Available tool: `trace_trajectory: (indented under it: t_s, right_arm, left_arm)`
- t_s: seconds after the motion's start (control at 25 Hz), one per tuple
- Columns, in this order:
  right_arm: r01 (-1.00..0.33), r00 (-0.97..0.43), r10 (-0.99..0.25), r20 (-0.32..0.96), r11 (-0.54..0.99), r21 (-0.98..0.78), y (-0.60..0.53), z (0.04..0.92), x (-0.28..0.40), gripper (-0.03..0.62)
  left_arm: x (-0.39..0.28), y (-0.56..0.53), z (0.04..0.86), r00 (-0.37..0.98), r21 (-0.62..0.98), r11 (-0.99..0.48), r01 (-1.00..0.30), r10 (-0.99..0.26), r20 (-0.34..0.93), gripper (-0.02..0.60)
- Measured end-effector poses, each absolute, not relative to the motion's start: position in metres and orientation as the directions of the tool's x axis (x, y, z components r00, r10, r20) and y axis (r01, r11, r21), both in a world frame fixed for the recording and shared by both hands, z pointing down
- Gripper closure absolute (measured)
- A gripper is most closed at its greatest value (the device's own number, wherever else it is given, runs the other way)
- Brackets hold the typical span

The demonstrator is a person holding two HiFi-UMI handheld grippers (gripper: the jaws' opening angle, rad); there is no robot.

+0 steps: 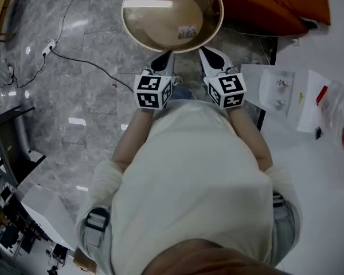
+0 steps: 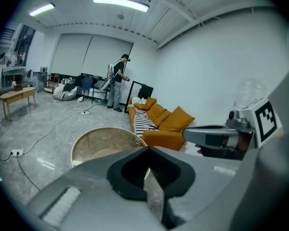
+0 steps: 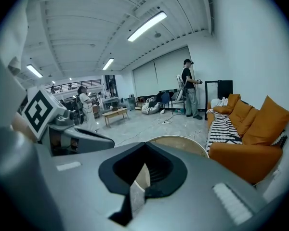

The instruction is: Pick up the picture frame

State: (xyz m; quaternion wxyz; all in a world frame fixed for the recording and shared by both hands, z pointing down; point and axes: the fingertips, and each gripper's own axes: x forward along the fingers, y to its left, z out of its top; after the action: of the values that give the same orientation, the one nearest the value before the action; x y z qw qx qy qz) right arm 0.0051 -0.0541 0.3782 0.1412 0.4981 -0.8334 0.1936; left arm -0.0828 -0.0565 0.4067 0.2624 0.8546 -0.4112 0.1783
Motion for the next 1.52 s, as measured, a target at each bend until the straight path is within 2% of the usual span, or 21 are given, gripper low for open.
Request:
trace_trajectory:
  t_s: [0.32,0.72,1.16,1.52]
  right_arm:
    - [-0.875,-0.471,-0.741,0.478,0.461,-0.147,-0.07,0.406,0.0,0.595]
    - [-0.878,-0.466,-0.693,0.55,0.44,-0.189,-0.091,0.465,0.031,0.595]
    - [-0.852,-0.49,-0.619,0.613,0.488,-0.188,-0.123,0.551,0.037,0.595]
    - [-0.858,-0.478,-0.574,0.665,0.466,-0.215,-0.141,0.618,0.049,0.594]
  left_arm:
    - [-0.077,-0.072,0.432,0.608,0.305,-0.541,-0.784,-0.566,0.557,0.581]
    - [-0.06,-0.091,0.488,0.56,0.329,-0.465,-0.822,-0.557,0.613,0.581]
    - [-0.054,-0.117,0.578,0.507,0.33,-0.399,-0.856,-0.519,0.688,0.581]
    - [-0.052,-0.14,0.644,0.479,0.325,-0.37,-0.87,-0.482,0.734,0.581]
